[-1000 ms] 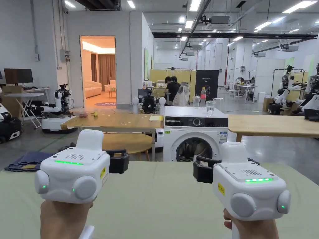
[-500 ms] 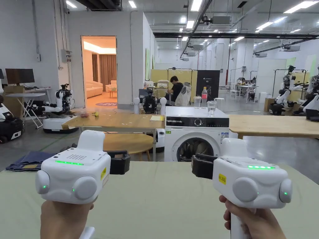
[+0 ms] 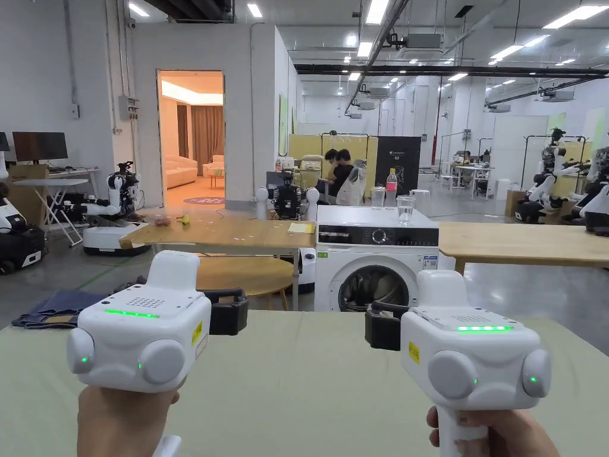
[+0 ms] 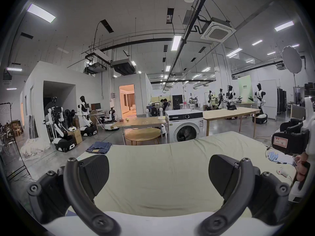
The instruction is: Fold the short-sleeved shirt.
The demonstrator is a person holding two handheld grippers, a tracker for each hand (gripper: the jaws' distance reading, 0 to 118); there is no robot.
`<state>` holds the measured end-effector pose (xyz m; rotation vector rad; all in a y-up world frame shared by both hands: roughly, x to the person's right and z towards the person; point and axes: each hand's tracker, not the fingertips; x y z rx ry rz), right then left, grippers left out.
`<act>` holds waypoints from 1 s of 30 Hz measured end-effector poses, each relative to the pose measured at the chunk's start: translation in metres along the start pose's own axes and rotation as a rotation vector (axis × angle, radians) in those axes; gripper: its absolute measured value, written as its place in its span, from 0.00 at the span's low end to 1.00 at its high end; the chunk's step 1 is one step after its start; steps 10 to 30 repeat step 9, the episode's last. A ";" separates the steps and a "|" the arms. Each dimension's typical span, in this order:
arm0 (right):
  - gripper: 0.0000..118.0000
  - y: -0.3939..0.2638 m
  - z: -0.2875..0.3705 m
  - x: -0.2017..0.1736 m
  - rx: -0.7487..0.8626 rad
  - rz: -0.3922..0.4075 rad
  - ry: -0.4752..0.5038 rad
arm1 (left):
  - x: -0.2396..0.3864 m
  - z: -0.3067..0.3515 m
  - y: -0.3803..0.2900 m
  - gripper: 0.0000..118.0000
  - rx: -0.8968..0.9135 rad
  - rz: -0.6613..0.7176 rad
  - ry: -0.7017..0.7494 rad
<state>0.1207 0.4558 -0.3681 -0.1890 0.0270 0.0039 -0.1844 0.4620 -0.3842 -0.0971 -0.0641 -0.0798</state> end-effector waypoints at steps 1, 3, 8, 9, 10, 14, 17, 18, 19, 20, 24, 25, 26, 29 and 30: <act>0.88 -0.001 0.000 -0.001 0.002 0.008 -0.002 | 0.000 0.000 -0.001 0.97 0.000 -0.001 0.001; 0.88 -0.002 0.002 -0.002 0.006 0.019 -0.001 | -0.001 0.000 -0.001 0.97 0.000 0.000 0.003; 0.88 -0.006 0.008 -0.006 0.043 0.040 0.004 | -0.003 0.000 -0.003 0.97 -0.002 0.009 0.007; 0.88 -0.007 0.009 -0.006 0.057 0.041 -0.001 | -0.002 0.001 -0.003 0.97 -0.001 0.010 0.008; 0.88 -0.007 0.009 -0.006 0.057 0.041 -0.001 | -0.002 0.001 -0.003 0.97 -0.001 0.010 0.008; 0.88 -0.007 0.009 -0.006 0.057 0.041 -0.001 | -0.002 0.001 -0.003 0.97 -0.001 0.010 0.008; 0.88 -0.007 0.009 -0.006 0.057 0.041 -0.001 | -0.002 0.001 -0.003 0.97 -0.001 0.010 0.008; 0.88 -0.007 0.009 -0.006 0.057 0.041 -0.001 | -0.002 0.001 -0.003 0.97 -0.001 0.010 0.008; 0.88 -0.007 0.009 -0.006 0.057 0.041 -0.001 | -0.002 0.001 -0.003 0.97 -0.001 0.010 0.008; 0.88 -0.007 0.009 -0.006 0.057 0.041 -0.001 | -0.002 0.001 -0.003 0.97 -0.001 0.010 0.008; 0.88 -0.007 0.009 -0.006 0.057 0.041 -0.001 | -0.002 0.001 -0.003 0.97 -0.001 0.010 0.008; 0.88 -0.007 0.009 -0.006 0.057 0.041 -0.001 | -0.002 0.001 -0.003 0.97 -0.001 0.010 0.008; 0.88 -0.007 0.009 -0.006 0.057 0.041 -0.001 | -0.002 0.001 -0.003 0.97 -0.001 0.010 0.008; 0.88 -0.007 0.009 -0.006 0.057 0.041 -0.001 | -0.002 0.001 -0.003 0.97 -0.001 0.010 0.008; 0.88 -0.007 0.009 -0.006 0.057 0.041 -0.001 | -0.002 0.001 -0.003 0.97 -0.001 0.010 0.008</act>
